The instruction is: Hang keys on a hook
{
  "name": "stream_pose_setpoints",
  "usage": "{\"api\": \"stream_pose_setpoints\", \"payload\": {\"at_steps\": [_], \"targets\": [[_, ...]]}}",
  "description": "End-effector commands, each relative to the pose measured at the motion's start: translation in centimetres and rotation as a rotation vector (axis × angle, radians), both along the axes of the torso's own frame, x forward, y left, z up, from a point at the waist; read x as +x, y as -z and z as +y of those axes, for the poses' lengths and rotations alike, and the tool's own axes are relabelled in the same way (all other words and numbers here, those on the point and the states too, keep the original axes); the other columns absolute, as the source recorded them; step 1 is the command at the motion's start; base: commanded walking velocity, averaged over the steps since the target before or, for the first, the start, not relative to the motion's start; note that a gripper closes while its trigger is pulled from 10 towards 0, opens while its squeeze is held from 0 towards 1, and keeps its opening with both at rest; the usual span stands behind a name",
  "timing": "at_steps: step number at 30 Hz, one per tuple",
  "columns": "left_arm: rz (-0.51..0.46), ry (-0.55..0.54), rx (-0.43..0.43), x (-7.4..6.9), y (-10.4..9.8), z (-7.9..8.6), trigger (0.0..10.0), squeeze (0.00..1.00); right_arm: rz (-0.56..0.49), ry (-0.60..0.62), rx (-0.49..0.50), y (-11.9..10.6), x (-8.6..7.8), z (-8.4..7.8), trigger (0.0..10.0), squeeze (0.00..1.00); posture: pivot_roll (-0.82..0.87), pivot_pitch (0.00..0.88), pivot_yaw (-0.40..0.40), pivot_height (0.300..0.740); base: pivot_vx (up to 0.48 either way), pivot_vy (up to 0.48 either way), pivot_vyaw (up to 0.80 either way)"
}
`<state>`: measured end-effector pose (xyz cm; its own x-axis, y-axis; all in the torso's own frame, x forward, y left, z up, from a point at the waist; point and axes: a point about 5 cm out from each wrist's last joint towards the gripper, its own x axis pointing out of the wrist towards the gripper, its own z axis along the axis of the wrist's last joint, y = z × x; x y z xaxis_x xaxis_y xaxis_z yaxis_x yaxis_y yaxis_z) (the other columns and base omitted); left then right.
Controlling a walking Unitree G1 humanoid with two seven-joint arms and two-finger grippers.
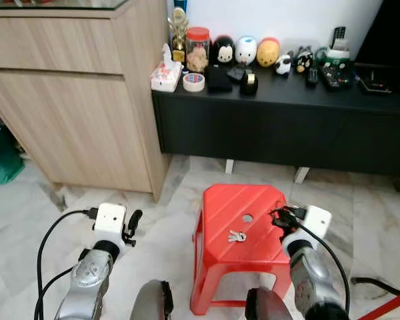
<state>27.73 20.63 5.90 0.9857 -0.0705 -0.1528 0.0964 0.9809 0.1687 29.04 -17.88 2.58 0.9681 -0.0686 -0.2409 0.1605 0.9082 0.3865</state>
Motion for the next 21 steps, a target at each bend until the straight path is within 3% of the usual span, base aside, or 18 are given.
{"api": "stream_pose_setpoints", "payload": {"at_steps": [1, 8, 14, 21], "targets": [[-0.014, 0.004, 0.019, 0.4, -0.1, 0.0, 10.0, 0.0, -0.035, 0.002, -0.003, -1.0, 0.1, -0.3, 10.0, 0.0, 0.07, 0.0, -0.024, 0.599, 0.0, 0.0, 0.0], [-0.026, -0.021, 0.019, 0.6, 0.3, 0.7, 10.0, 0.0, -0.044, -0.003, 0.001, -1.7, -0.7, -1.1, 10.0, 0.0, 0.07, 0.0, -0.045, 0.599, 0.0, 0.0, 0.0], [0.016, -0.073, 0.009, 0.2, 1.6, 1.7, 10.0, 0.0, -0.023, 0.033, -0.026, -1.9, -0.4, -2.6, 10.0, 0.0, 0.07, 0.0, -0.05, 0.634, 0.0, 0.0, 0.0], [0.082, -0.091, 0.014, -0.5, 3.3, 2.1, 10.0, 0.0, -0.011, 0.021, -0.029, -1.7, -0.3, -2.4, 10.0, 0.0, 0.07, 0.0, -0.047, 0.674, 0.0, 0.0, 0.0]]}}
